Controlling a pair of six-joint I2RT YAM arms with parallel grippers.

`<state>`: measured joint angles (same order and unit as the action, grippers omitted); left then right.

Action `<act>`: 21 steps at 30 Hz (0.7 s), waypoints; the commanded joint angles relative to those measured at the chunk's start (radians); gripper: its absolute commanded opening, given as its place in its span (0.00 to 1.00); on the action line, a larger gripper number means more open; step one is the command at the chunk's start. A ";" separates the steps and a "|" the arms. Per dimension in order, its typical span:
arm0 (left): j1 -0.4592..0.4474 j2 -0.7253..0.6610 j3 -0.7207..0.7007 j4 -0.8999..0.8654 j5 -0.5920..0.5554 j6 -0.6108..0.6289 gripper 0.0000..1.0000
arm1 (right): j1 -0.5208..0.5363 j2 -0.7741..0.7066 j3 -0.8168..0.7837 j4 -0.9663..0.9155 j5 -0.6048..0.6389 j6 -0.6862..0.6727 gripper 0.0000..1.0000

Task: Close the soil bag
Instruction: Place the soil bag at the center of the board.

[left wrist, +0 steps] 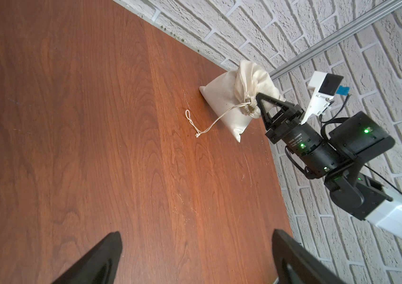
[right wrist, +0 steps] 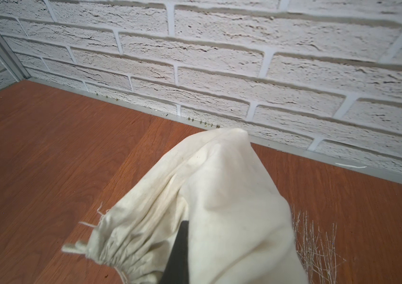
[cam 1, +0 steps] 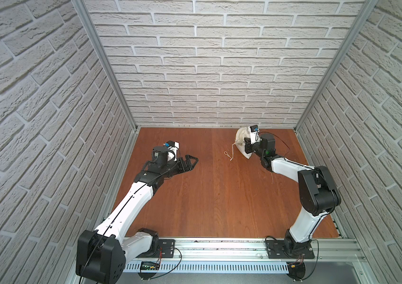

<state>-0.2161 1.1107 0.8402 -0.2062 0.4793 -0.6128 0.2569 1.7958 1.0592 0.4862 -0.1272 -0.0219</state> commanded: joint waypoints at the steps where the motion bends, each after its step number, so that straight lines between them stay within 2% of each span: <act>1: -0.001 -0.026 -0.012 0.022 -0.012 -0.003 0.98 | -0.003 -0.058 -0.023 0.060 -0.007 0.025 0.03; 11: -0.001 -0.041 -0.031 0.042 -0.014 -0.005 0.98 | -0.007 -0.083 -0.096 0.051 0.003 0.051 0.03; 21: -0.016 -0.041 -0.042 0.061 -0.018 -0.005 0.98 | -0.007 -0.097 -0.126 -0.050 0.010 0.110 0.03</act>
<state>-0.2253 1.0851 0.8146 -0.1997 0.4709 -0.6201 0.2550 1.7473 0.9527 0.4294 -0.1226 0.0620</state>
